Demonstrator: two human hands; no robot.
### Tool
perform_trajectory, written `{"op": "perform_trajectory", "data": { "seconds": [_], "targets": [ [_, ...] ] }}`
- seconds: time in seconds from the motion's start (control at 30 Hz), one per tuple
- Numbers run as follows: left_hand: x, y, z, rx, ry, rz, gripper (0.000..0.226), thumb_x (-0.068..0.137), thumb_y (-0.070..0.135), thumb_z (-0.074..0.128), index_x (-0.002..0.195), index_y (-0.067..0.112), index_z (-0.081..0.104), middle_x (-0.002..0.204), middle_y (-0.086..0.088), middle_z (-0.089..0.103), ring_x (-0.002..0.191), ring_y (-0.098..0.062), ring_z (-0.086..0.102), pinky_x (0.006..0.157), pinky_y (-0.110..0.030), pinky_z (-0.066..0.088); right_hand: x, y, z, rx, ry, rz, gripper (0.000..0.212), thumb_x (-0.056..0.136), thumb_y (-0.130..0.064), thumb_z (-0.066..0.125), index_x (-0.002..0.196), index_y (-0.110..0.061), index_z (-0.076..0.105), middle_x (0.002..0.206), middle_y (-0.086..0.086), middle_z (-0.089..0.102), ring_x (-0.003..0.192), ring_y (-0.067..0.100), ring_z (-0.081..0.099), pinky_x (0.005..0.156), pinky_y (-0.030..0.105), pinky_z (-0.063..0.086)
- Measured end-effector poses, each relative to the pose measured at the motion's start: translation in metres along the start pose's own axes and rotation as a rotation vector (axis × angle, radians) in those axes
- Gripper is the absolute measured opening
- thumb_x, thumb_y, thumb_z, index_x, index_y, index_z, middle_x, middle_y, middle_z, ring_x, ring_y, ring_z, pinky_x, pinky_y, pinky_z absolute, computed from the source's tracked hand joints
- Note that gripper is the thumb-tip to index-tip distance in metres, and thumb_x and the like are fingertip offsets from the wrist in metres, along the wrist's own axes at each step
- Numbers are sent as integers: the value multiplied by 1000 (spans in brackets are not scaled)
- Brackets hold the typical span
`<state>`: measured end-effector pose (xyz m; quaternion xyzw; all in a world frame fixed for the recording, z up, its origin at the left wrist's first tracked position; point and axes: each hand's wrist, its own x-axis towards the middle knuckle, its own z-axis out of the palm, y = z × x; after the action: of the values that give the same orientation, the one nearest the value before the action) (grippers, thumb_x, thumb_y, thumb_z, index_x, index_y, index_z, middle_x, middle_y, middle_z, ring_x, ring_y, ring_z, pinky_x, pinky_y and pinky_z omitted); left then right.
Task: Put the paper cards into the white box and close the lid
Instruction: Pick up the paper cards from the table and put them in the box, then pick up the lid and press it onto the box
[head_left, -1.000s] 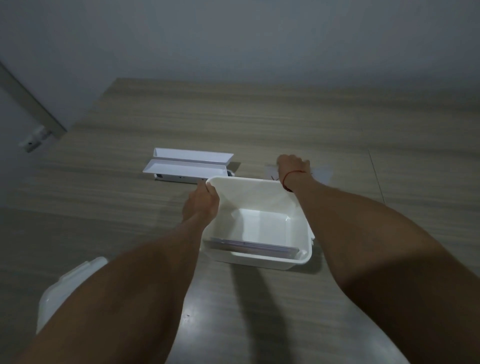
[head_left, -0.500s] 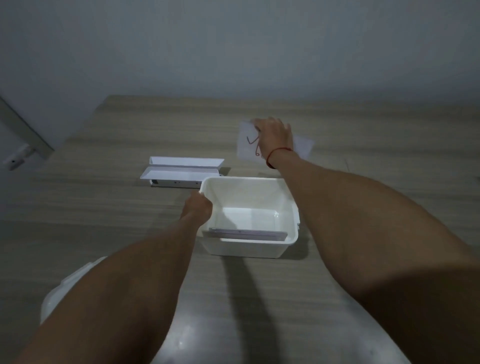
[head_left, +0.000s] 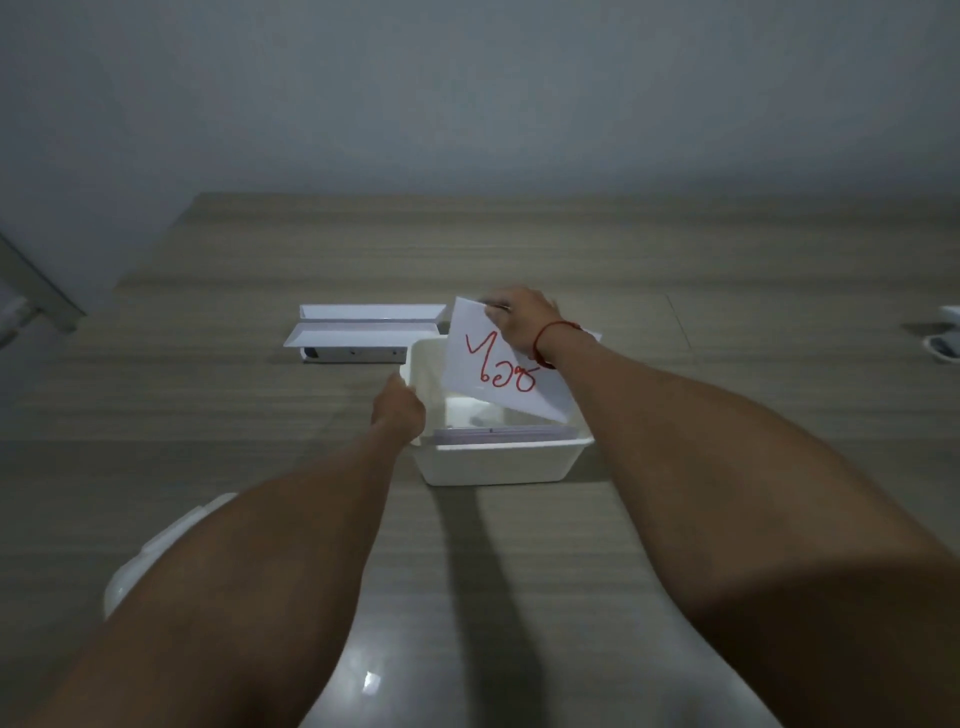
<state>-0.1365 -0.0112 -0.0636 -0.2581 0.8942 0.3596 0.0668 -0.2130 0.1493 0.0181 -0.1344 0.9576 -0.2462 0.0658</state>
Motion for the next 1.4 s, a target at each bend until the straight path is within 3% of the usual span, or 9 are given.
{"op": "perform_trajectory", "data": {
  "seconds": [0.2, 0.4, 0.63, 0.73, 0.83, 0.93, 1.07, 1.27, 1.4],
  "targets": [
    [0, -6, 1, -64, 7, -10, 40, 101, 18, 34, 136, 2, 43, 137, -23, 50, 125, -37, 50, 98, -35, 40, -21, 3, 28, 66, -177, 71, 32, 95, -26, 46, 120, -28, 66, 129, 5, 63, 119, 29, 57, 106, 42, 44],
    [-5, -5, 2, -67, 5, -2, 39, 101, 18, 34, 134, 0, 45, 136, -24, 51, 123, -38, 50, 96, -37, 43, -35, 11, 36, -4, -331, 77, 34, 97, -22, 47, 128, -21, 61, 137, 7, 58, 125, 26, 53, 110, 38, 40],
    [-7, -8, 2, -77, -5, -5, 40, 102, 21, 30, 131, -1, 46, 131, -24, 53, 120, -40, 52, 95, -40, 45, -52, 5, 50, -135, -548, 78, 29, 91, -23, 56, 116, -23, 70, 125, 2, 67, 116, 23, 60, 105, 36, 45],
    [-8, -9, -3, -90, -5, -53, 42, 100, 20, 30, 127, -4, 52, 129, -24, 57, 117, -41, 55, 95, -43, 50, -54, -4, 40, -164, -539, 91, 33, 92, -26, 51, 116, -12, 68, 129, 5, 65, 121, 29, 58, 106, 41, 45],
    [-17, -9, -19, -57, 10, -70, 40, 98, 13, 33, 122, -9, 56, 130, -25, 55, 115, -38, 55, 93, -39, 44, -54, -24, 22, -174, -473, 92, 41, 96, -31, 45, 127, -10, 61, 137, 7, 57, 126, 30, 53, 109, 41, 40],
    [-24, -18, -51, -74, 76, -124, 48, 99, 24, 35, 131, -8, 50, 136, -25, 53, 115, -35, 54, 90, -36, 43, -48, -60, 14, -236, -432, -9, 45, 99, -37, 40, 133, -13, 56, 146, 7, 47, 133, 29, 46, 113, 44, 34],
    [-26, -62, -111, -35, 144, -188, 56, 98, 32, 32, 130, -9, 54, 137, -27, 53, 126, -40, 51, 100, -36, 43, -46, -128, 32, -277, -446, -177, 45, 100, -34, 41, 137, -12, 52, 148, 9, 45, 133, 29, 45, 113, 43, 35],
    [-63, -176, -173, -8, 299, -399, 55, 96, 33, 34, 124, -7, 59, 134, -26, 56, 124, -39, 55, 100, -36, 45, -67, -217, 107, -302, -596, -323, 51, 100, -36, 42, 146, -14, 40, 158, 6, 30, 144, 27, 31, 117, 37, 25],
    [-91, -242, -173, -44, 326, -617, 52, 94, 32, 44, 126, -6, 57, 135, -24, 57, 126, -37, 55, 102, -36, 44, -83, -231, 180, -306, -637, -258, 52, 98, -36, 45, 137, -2, 47, 146, 17, 47, 133, 32, 47, 107, 36, 39]
  ]
}}
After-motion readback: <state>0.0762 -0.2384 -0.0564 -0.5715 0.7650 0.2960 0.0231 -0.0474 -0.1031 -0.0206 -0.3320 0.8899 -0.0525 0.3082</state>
